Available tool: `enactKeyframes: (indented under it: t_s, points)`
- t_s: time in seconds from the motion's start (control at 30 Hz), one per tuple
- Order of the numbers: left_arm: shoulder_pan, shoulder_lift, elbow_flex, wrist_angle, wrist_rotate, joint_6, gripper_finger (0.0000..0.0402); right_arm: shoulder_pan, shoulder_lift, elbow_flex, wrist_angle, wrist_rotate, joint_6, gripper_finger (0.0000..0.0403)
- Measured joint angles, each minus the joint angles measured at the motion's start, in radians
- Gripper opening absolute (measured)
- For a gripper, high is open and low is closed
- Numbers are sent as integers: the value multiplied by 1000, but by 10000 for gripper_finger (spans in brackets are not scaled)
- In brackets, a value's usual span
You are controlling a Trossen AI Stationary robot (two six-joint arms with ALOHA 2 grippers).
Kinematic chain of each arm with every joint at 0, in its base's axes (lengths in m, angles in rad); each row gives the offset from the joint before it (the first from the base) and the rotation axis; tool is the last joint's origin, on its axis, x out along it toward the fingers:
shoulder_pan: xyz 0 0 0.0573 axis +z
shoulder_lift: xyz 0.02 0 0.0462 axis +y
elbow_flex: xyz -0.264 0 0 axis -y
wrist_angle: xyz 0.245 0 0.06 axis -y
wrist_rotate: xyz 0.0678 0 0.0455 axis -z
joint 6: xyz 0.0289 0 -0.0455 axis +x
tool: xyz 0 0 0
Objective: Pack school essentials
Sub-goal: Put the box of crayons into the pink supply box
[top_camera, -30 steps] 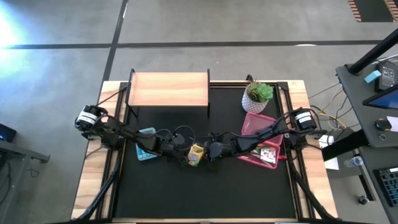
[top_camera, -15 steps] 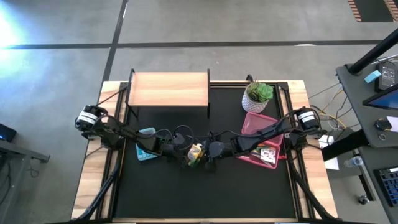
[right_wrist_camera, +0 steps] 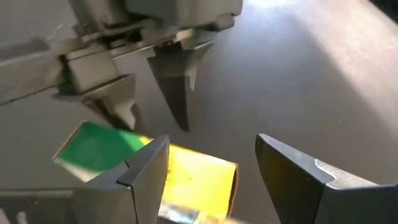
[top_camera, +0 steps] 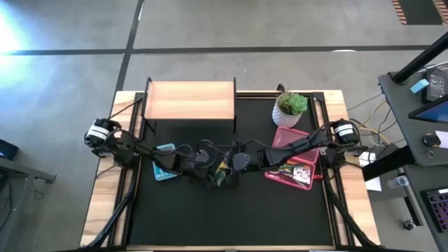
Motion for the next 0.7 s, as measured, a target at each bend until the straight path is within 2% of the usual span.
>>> enactKeyframes:
  t_s: [0.47,0.57,0.7]
  points:
    - [0,0,-1,11,0,2,183,-11,9,32,-38,-14,-51,228]
    - [0,0,-1,10,0,5,183,-10,-15,83,-149,-18,-60,228]
    - [0,0,-1,9,0,5,183,-10,-45,194,-414,-18,-89,228]
